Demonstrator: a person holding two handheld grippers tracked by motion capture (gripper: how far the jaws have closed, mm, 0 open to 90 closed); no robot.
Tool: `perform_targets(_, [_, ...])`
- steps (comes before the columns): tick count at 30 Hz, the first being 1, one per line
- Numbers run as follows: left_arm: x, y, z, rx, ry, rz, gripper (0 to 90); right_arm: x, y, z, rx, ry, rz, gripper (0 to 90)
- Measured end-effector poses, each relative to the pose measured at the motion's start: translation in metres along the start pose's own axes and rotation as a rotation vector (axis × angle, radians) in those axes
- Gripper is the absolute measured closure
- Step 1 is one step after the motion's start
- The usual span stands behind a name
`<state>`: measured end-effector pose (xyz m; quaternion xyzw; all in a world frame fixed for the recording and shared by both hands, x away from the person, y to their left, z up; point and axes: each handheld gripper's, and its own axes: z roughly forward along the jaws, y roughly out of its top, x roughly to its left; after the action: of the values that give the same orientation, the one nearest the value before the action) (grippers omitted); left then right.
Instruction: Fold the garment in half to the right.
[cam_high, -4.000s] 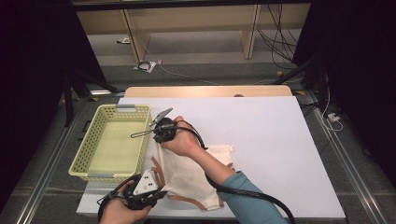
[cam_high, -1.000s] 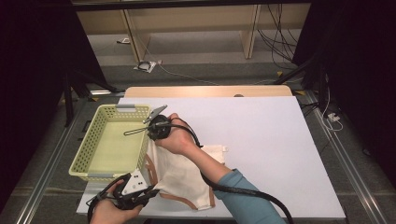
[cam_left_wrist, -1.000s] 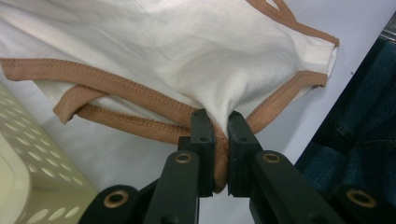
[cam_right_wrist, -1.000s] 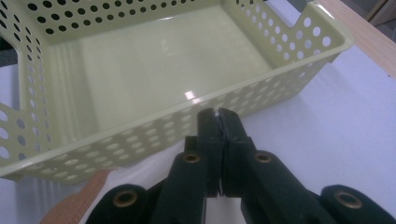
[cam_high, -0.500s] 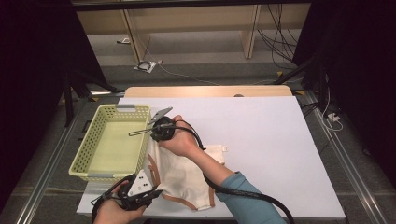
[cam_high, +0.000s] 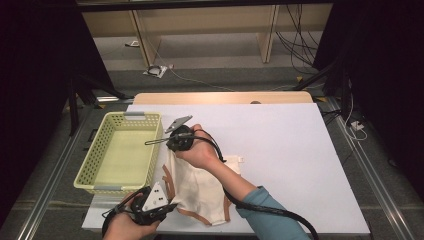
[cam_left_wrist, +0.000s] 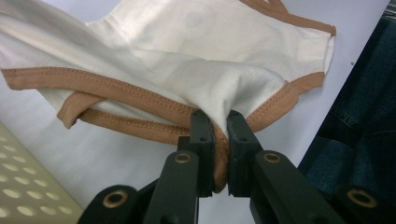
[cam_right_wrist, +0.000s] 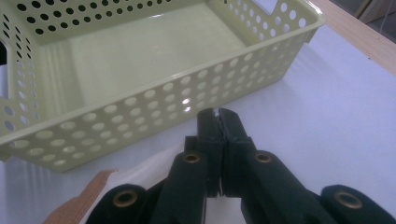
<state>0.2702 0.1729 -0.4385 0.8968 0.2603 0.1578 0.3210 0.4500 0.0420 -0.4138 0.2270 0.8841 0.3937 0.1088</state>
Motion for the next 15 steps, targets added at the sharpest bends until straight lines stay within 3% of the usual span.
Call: perform_targets(15, [-0.004, 0.008, 0.005, 0.014, -0.004, 0.056, 83.0, -0.007, -0.011, -0.009, -0.016, -0.013, 0.014, 89.2])
